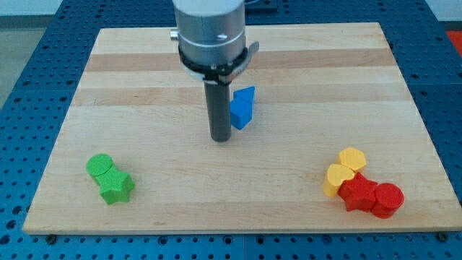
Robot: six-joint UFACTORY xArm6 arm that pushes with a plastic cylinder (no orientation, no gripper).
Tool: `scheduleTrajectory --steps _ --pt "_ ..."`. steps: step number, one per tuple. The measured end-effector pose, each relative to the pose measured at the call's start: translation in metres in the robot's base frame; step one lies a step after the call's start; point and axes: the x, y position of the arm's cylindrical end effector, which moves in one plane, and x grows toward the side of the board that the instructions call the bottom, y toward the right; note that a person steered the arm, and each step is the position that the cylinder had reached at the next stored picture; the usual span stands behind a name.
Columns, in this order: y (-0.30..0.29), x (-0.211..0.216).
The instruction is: Move the yellow hexagon into the blue blocks
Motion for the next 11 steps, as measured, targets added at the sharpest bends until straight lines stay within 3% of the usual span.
scheduleTrajectory --steps 1,3,5,6,8,11 --pt "0.013 0.027" --pt "0.096 0.006" --pt "0.219 0.001" --pt "0.229 0.002" --pt "0.248 0.062" --pt "0.22 0.067"
